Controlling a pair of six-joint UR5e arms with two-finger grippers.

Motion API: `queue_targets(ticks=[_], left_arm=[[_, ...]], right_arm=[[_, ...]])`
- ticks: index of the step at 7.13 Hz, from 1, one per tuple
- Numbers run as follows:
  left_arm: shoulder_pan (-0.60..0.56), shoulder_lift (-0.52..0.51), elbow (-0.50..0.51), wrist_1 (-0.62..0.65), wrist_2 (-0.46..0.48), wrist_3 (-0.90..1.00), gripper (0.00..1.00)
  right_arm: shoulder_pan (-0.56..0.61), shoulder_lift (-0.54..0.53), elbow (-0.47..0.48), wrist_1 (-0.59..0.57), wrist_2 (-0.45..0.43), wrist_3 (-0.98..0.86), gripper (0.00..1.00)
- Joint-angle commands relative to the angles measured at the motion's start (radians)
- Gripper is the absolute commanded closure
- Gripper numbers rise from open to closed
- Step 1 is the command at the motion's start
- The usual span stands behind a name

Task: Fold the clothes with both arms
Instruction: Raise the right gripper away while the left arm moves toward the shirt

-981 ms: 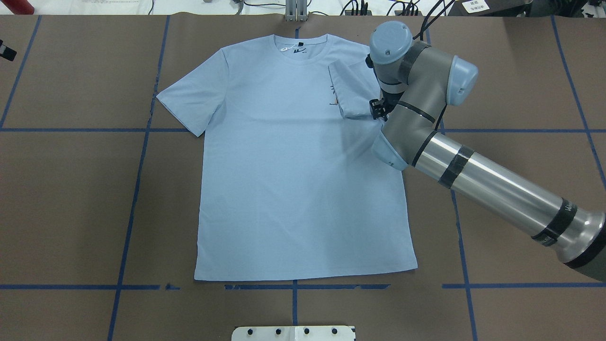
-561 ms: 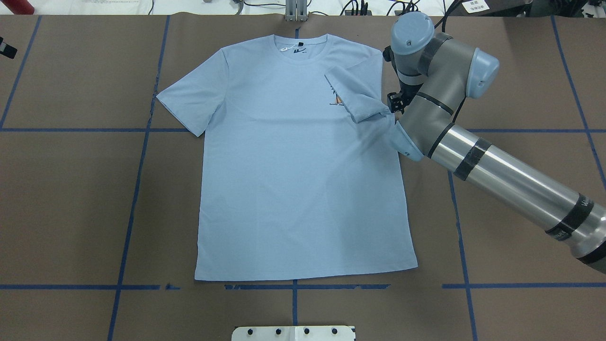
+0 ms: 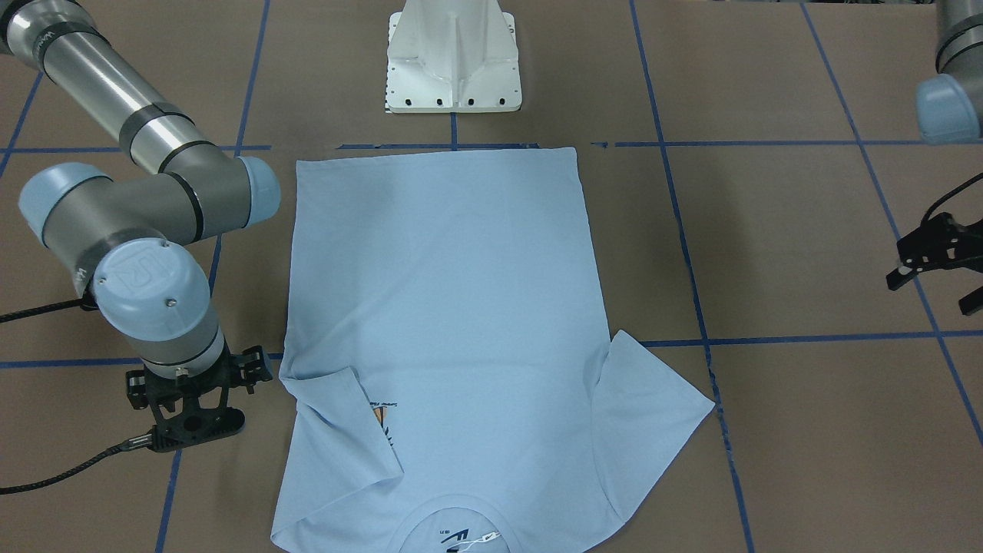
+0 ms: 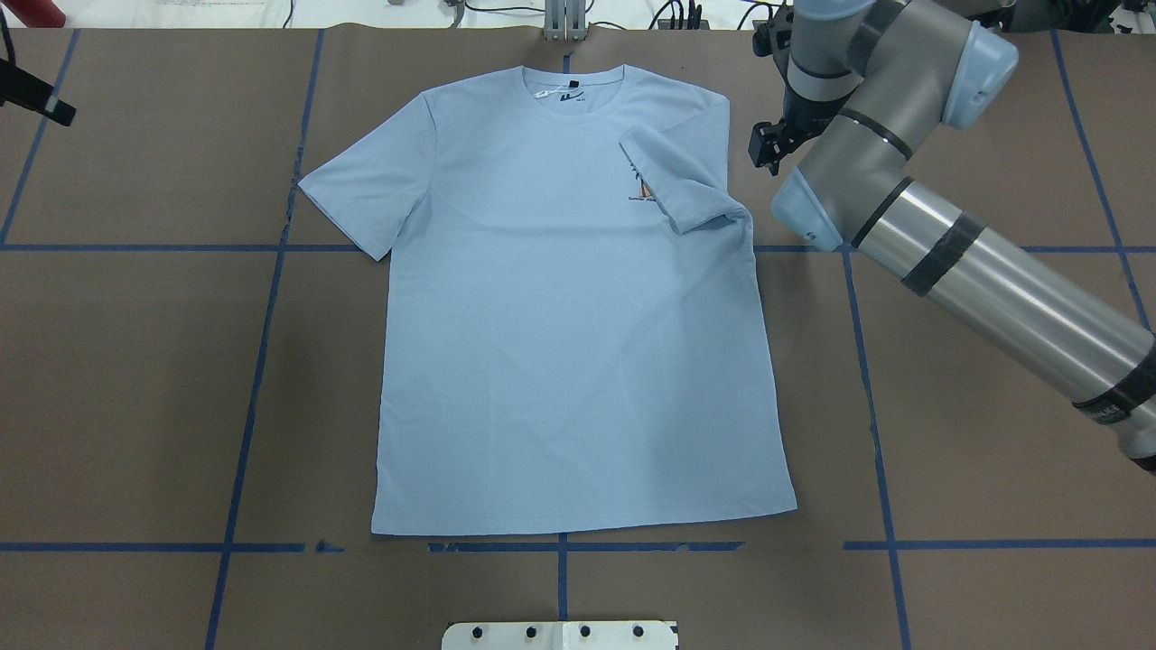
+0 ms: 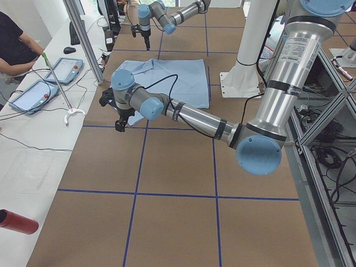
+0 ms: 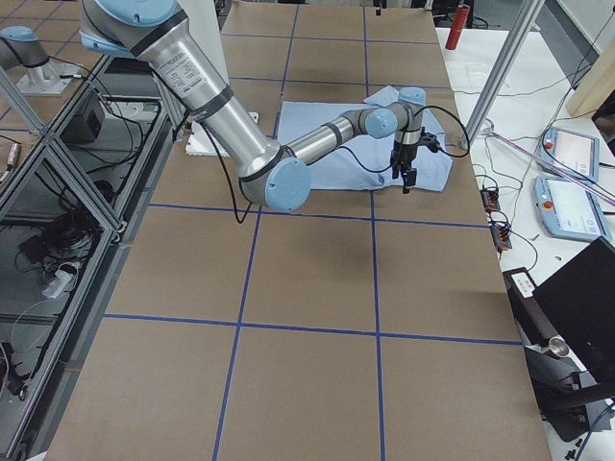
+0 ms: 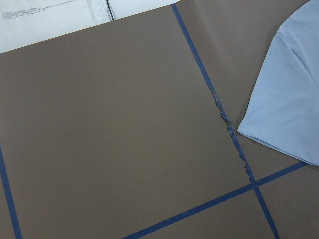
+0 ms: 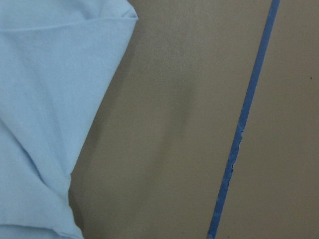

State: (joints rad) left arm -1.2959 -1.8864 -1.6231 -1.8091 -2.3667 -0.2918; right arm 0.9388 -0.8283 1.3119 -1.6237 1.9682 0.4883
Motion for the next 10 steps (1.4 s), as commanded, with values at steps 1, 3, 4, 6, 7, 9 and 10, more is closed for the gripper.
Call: queue_targets(ticks=[1, 3, 4, 6, 7, 9, 10], left_arm=[[0.152, -0.080, 0.006, -0.016, 0.157, -0.261, 0.00], [0.261, -0.106, 0.111, -0.245, 0.253, -0.499, 0.00], [0.289, -0.155, 0.238, -0.357, 0.285, -0.548, 0.00], [0.346, -0.282, 0.461, -0.453, 0.390, -0.604, 0.00], [0.362, -0.299, 0.498, -0.476, 0.433, -0.604, 0.00], [0.368, -0.313, 0.584, -0.564, 0.438, -0.612, 0.02], [0.378, -0.313, 0.607, -0.593, 0.440, -0.612, 0.05]], right_arm=[[0.072, -0.111, 0.224, -0.060, 0.113, 0.003, 0.00], [0.104, -0.199, 0.351, -0.071, 0.190, 0.007, 0.00], [0.112, -0.201, 0.352, -0.076, 0.217, 0.013, 0.00], [0.130, -0.219, 0.355, -0.079, 0.218, 0.013, 0.00], [0.147, -0.229, 0.360, -0.074, 0.228, 0.007, 0.00], [0.167, -0.233, 0.359, -0.073, 0.288, 0.006, 0.00], [0.167, -0.233, 0.359, -0.071, 0.297, 0.007, 0.00]])
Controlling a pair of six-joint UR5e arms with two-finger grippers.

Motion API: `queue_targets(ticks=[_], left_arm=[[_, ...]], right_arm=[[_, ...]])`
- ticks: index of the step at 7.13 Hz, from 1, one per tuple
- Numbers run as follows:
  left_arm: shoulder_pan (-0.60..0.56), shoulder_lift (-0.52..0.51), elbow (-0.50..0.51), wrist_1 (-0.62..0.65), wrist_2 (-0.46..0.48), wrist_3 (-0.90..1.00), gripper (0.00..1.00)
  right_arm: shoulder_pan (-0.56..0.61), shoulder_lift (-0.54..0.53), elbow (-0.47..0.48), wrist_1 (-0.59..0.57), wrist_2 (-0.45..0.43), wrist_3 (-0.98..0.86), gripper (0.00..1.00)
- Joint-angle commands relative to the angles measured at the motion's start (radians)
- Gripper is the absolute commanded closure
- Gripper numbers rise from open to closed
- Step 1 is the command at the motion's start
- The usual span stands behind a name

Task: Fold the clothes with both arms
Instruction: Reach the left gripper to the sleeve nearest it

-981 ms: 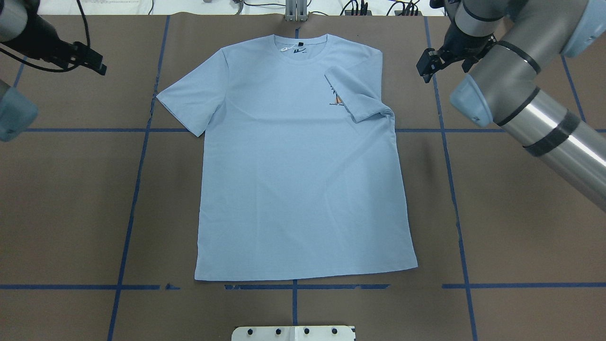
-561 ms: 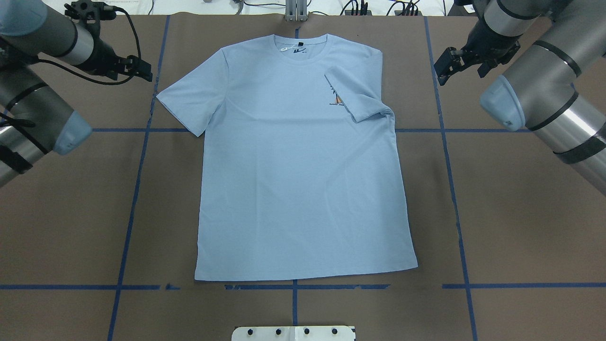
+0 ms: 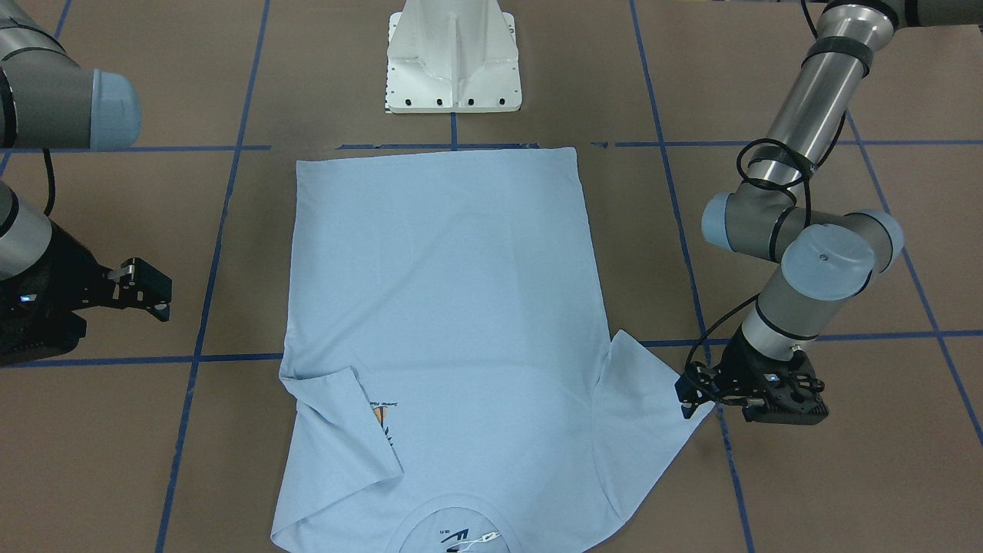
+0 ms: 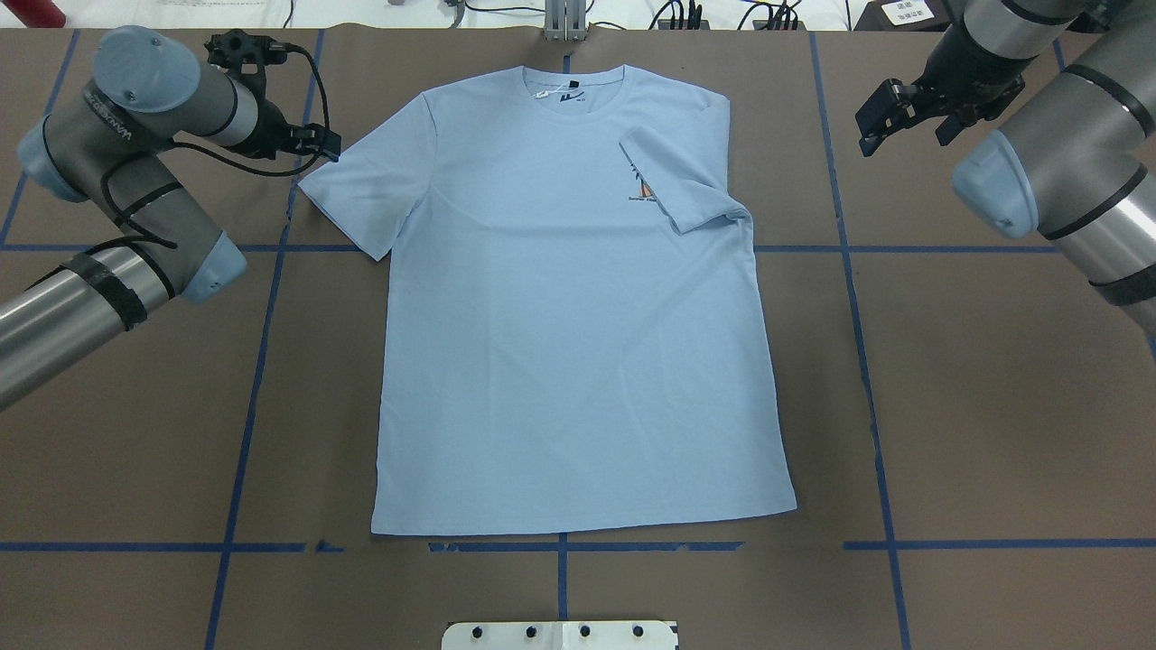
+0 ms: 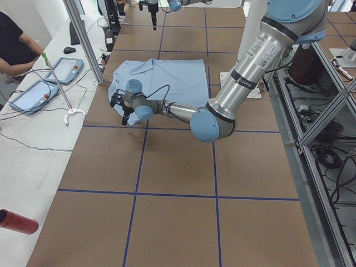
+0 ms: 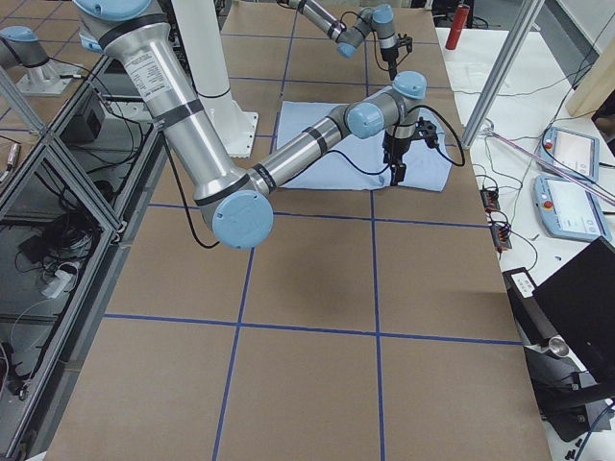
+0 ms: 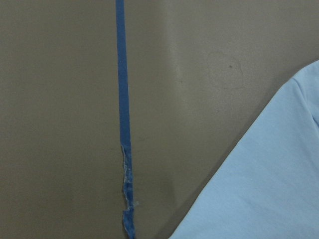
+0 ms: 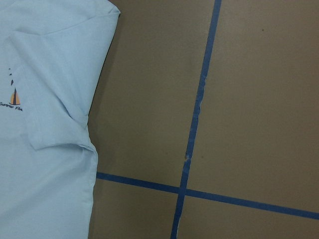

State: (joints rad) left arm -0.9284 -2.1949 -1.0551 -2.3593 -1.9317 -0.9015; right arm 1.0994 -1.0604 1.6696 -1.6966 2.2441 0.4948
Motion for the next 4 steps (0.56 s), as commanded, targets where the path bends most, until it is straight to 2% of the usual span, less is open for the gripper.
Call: queue_targets(ticks=[1, 2, 4], left_arm=[[0.019, -0.005, 0.046, -0.046, 0.005, -0.002, 0.08], [0.028, -0.003, 0.046, -0.046, 0.003, -0.002, 0.12], [0.028, -0.002, 0.046, -0.044, 0.003, 0.000, 0.30]], right_arm=[[0.007, -0.001, -0.002, 0.002, 0.022, 0.008, 0.00], [0.010, 0.002, 0.001, 0.003, 0.020, 0.007, 0.00], [0.010, 0.007, 0.001, 0.002, 0.020, 0.008, 0.00]])
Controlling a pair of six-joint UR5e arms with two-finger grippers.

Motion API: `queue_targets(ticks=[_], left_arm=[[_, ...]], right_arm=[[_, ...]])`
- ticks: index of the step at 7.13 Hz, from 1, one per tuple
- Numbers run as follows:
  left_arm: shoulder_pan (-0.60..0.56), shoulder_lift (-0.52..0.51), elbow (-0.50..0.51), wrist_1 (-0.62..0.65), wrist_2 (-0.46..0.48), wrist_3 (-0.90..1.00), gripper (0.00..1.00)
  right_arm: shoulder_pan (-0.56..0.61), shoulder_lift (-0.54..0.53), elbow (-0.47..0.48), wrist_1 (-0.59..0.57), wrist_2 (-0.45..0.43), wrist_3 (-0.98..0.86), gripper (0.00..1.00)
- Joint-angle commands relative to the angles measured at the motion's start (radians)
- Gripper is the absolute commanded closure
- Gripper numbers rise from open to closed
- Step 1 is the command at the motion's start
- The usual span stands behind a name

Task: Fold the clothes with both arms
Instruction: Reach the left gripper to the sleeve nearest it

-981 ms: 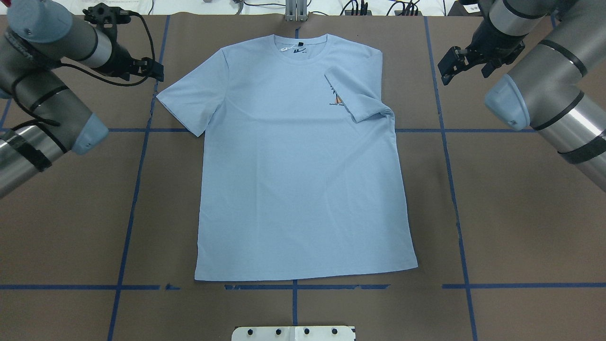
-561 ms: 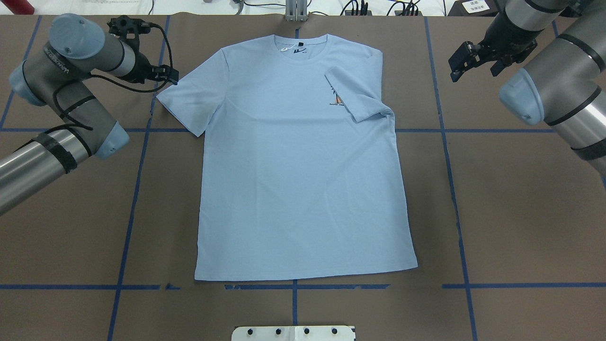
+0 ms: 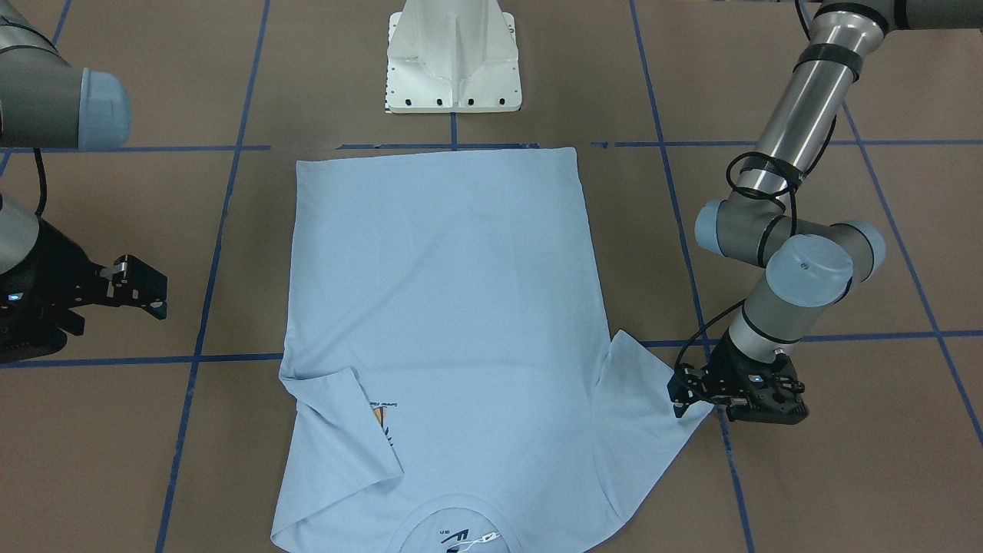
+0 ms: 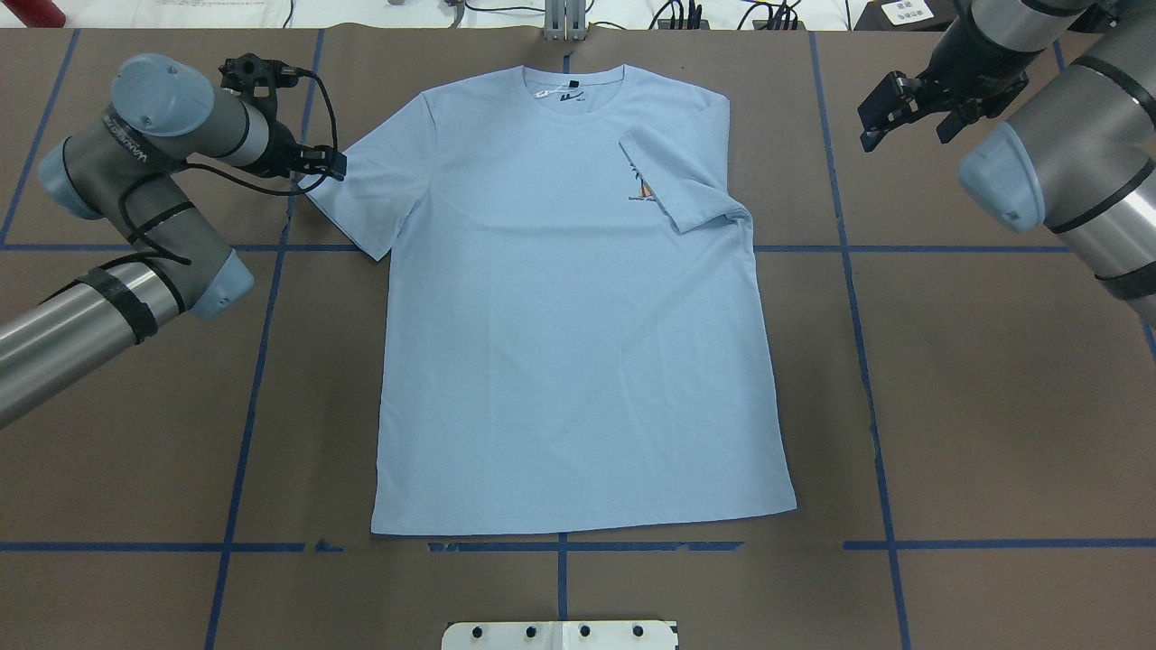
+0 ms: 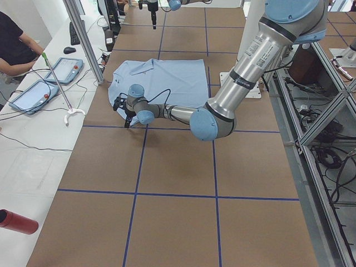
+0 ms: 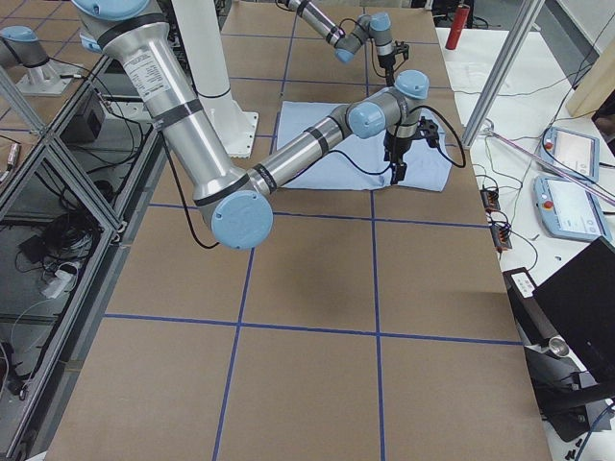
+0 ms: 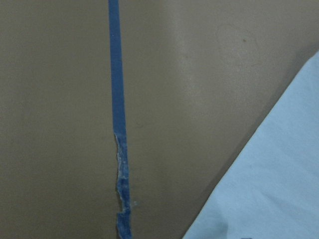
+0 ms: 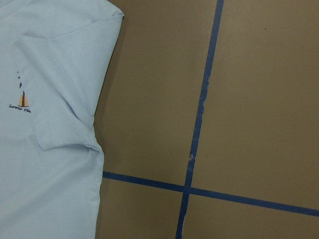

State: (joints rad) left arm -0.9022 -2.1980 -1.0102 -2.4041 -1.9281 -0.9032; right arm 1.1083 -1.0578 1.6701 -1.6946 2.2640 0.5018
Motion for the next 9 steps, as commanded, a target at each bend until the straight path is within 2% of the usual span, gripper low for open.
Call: queue_targets(ticks=[1, 4, 5, 6, 8, 9], left_arm=[[0.000, 0.001, -0.002, 0.000, -0.002, 0.003, 0.37], [-0.003, 0.009, -0.030, 0.009, -0.008, 0.007, 0.74], [-0.003, 0.012, -0.034, 0.011, -0.008, 0.007, 0.94], [-0.003, 0.012, -0.042, 0.014, -0.008, 0.003, 1.00], [-0.001, 0.003, -0.100, 0.103, -0.009, -0.003, 1.00], [0.008, -0.011, -0.146, 0.152, -0.009, -0.085, 1.00]], right_arm=[[0.001, 0.002, 0.000, 0.000, 0.000, 0.001, 0.00], [-0.002, 0.012, 0.008, -0.002, 0.003, 0.000, 0.00], [0.001, 0.010, 0.008, -0.003, 0.006, -0.002, 0.00], [0.010, 0.010, 0.010, -0.008, 0.014, -0.003, 0.00], [0.034, 0.009, 0.005, -0.007, 0.015, -0.012, 0.00], [0.035, 0.009, 0.005, -0.007, 0.012, -0.012, 0.00]])
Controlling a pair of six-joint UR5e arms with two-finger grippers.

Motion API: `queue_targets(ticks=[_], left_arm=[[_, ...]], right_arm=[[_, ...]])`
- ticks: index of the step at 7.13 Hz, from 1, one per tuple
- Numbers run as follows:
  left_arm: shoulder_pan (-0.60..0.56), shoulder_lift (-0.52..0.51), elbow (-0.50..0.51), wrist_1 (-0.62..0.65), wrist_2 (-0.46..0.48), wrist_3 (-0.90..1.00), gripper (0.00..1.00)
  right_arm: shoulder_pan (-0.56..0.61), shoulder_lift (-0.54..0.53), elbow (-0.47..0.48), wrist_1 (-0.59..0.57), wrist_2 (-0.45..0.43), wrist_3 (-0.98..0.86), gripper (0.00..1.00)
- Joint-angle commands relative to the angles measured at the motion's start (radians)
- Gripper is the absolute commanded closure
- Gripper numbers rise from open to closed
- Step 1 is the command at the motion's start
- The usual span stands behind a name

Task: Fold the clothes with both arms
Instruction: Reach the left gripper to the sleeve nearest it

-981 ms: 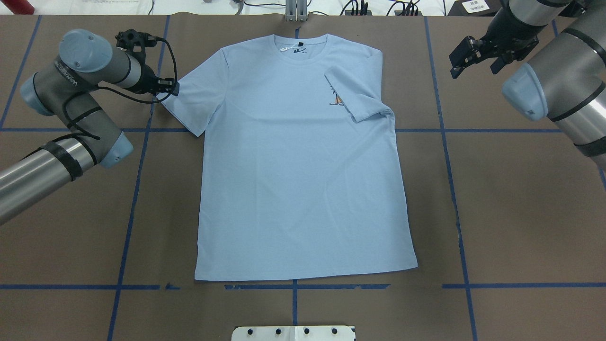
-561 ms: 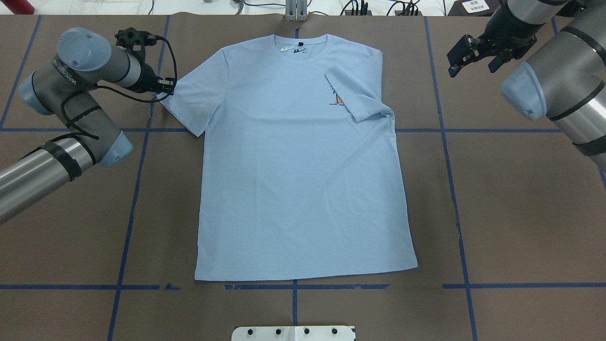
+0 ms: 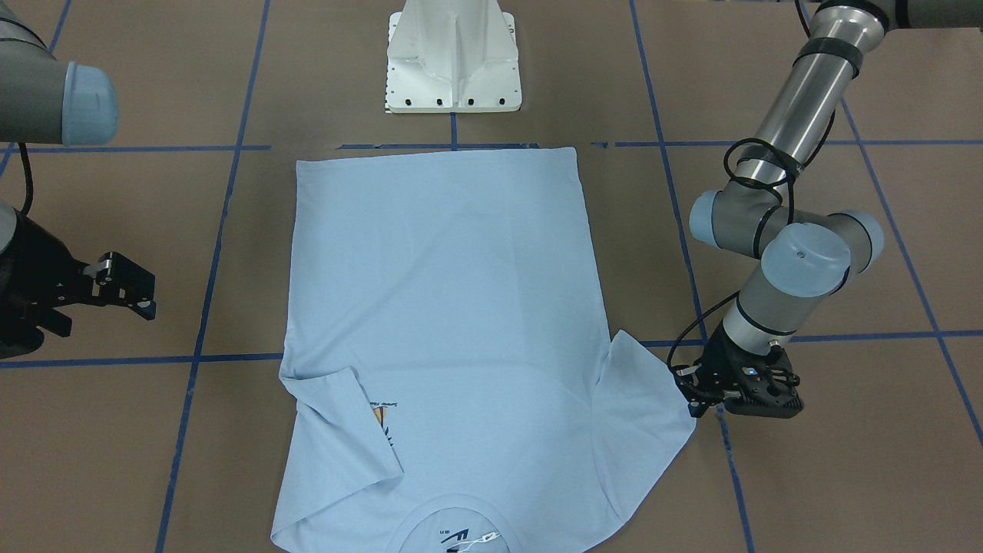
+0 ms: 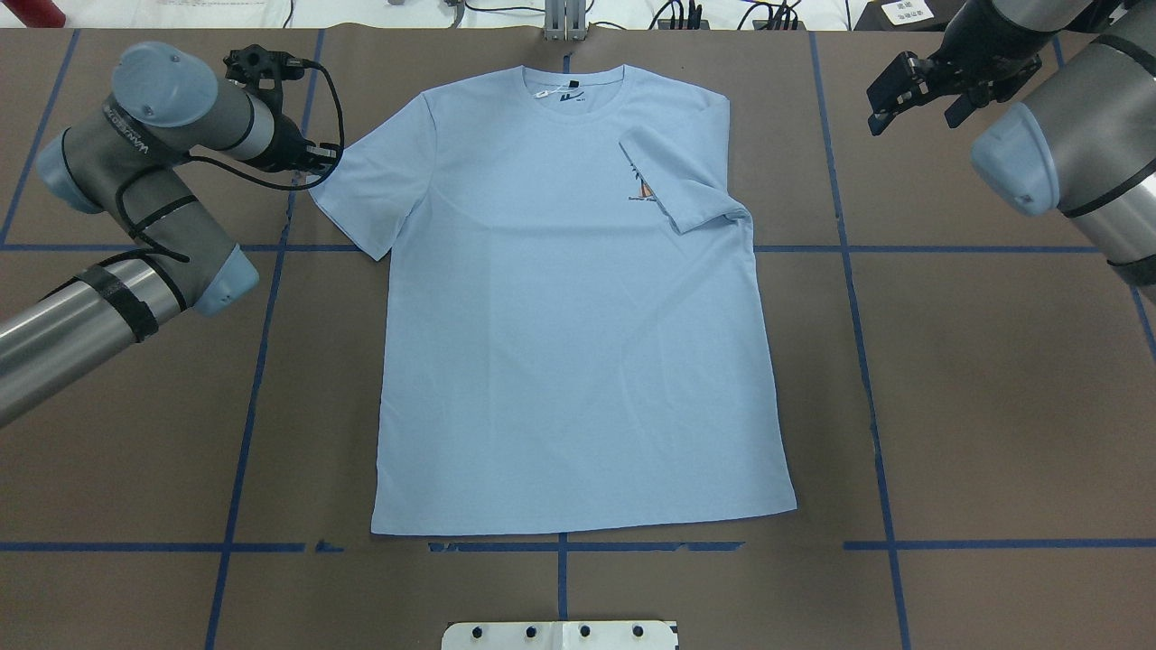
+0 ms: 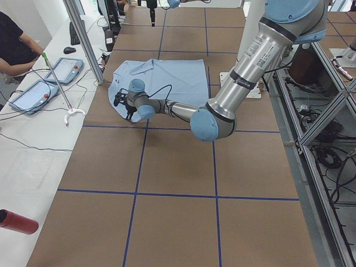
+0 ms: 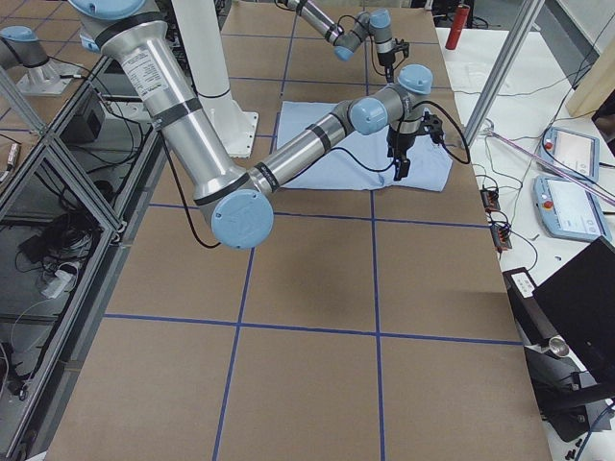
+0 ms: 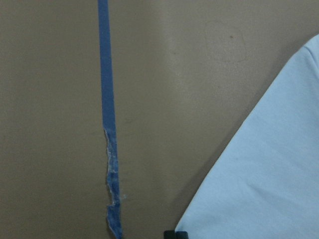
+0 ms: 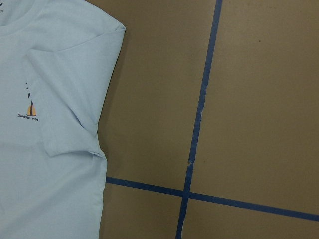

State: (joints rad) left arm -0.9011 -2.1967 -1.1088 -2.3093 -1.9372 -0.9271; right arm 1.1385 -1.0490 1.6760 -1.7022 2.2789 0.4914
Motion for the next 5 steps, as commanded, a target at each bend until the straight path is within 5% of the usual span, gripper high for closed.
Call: queue_targets(ticks=[1, 3, 5], left_arm=[[0.054, -0.068, -0.062, 0.106, 0.001, -0.170, 1.00], [0.166, -0.272, 0.054, 0.139, 0.012, -0.384, 1.00], [0.200, -0.362, 0.157, 0.128, 0.080, -0.432, 1.00]], right_arm=[[0.006, -0.002, 0.001, 0.009, -0.002, 0.009, 0.00], [0.006, -0.009, 0.001, 0.009, -0.005, 0.010, 0.00], [0.004, -0.011, -0.001, 0.009, -0.007, 0.010, 0.00]])
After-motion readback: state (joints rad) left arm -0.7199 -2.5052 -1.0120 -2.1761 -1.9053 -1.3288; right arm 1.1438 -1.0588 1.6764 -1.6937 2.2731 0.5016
